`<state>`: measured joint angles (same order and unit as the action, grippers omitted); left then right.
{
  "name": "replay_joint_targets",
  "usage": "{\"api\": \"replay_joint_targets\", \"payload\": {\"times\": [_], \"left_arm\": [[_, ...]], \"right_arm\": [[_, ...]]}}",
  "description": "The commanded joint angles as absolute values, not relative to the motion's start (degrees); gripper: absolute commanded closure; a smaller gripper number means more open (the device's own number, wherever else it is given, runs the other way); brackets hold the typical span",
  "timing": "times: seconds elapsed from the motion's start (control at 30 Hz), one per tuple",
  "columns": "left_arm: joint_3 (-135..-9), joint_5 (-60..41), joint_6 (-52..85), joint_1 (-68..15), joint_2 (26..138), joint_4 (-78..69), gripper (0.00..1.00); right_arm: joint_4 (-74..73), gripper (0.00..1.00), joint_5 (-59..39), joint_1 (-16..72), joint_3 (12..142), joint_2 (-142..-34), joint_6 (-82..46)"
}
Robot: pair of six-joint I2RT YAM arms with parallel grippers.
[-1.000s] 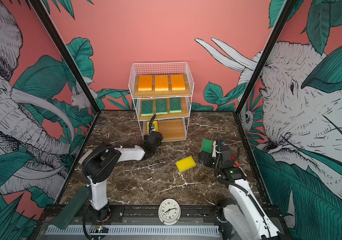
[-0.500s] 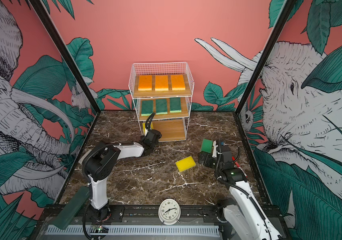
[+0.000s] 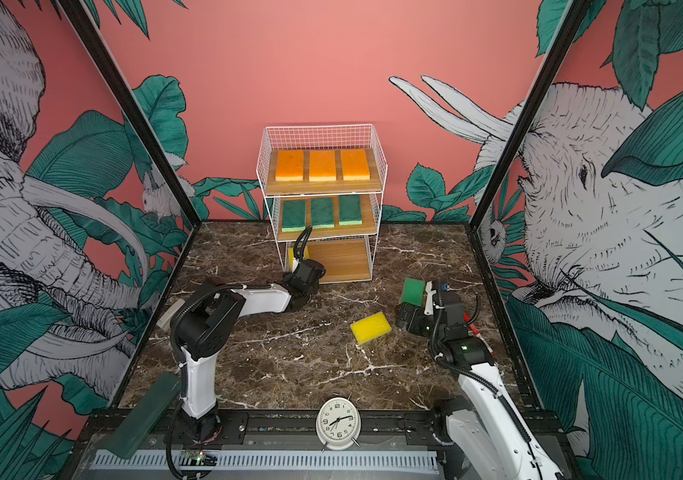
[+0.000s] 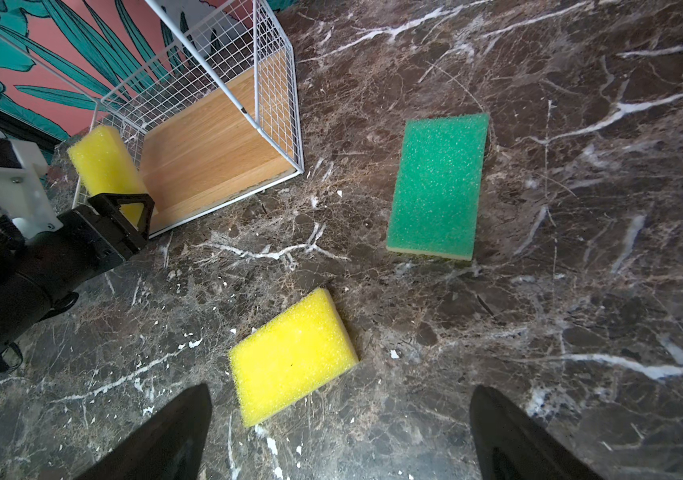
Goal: Place and organize the cleaning sponges onto the shelf
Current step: 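Lower the yellow sponge onto the bottom shelf and open the left gripper, then withdraw the left gripper while the right gripper reaches into the bottom shelf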
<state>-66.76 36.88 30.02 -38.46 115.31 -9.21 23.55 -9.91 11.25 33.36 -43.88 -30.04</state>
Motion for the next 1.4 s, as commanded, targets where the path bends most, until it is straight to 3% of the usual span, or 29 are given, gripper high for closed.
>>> {"api": "replay_joint_targets", "payload": {"times": [0.0,0.2,0.73,1.03,1.27,1.37], "left_arm": [[-68.66,37.04,30.84,-38.12,115.53,-5.99,0.27],[-68.91,37.96,31.46,-38.2,115.27,-5.24,0.18],[-59.42,40.18,26.89,-44.68,105.78,-10.25,0.18],[-45.68,34.1,31.09,-45.18,93.3,-14.46,0.31],[-39.91,28.57,30.17,-44.49,80.22,-5.61,0.52],[-36.74,25.38,31.73,-42.49,73.99,-3.1,0.54]], "right_arm": [[23.29,0.01,-10.35,11.03,33.31,-43.24,-30.32],[23.55,0.01,-10.49,11.01,33.06,-42.83,-30.32],[22.63,0.03,-13.0,11.0,32.18,-41.79,-30.66],[17.1,0.2,-18.1,12.79,30.46,-43.1,-31.83],[5.48,0.4,-17.03,22.68,29.33,-50.47,-36.75],[0.62,0.44,-15.49,27.72,30.72,-56.6,-38.67]]}}
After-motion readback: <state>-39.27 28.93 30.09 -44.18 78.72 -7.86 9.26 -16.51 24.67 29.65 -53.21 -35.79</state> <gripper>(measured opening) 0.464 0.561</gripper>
